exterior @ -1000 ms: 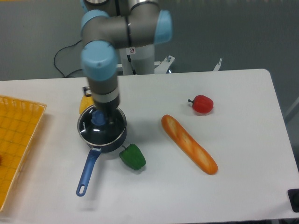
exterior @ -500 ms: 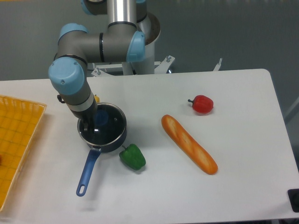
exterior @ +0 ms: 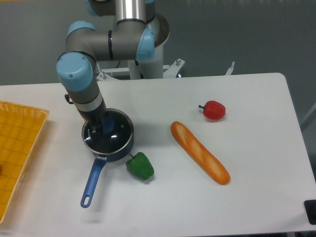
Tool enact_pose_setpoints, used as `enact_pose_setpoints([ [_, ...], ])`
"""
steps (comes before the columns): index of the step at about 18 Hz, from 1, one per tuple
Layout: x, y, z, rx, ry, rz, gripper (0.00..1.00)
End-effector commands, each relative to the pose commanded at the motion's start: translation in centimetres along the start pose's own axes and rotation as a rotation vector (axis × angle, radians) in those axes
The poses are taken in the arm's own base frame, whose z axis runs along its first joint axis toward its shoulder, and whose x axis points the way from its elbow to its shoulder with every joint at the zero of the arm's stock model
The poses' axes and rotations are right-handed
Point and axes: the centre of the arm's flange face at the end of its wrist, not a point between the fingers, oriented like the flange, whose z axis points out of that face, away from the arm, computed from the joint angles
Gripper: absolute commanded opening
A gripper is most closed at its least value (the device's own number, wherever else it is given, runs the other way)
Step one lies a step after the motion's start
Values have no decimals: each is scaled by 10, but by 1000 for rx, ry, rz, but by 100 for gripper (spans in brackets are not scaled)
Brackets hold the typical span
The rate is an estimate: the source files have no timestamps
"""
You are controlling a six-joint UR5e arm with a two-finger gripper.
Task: Open the lid
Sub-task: 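Lower the gripper onto the blue knob of the glass lid, then close the gripper on the blue lid knob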
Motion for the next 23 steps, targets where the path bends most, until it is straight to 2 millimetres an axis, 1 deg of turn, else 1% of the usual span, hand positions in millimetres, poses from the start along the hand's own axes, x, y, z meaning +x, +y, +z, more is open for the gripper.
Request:
enact_pose_setpoints([
  [6,3,-1,3,-3,6,-7,100],
  [10,10,-2,12,-8,25,-9,100],
  [23,9,-5,13,-8,23,-35,100],
])
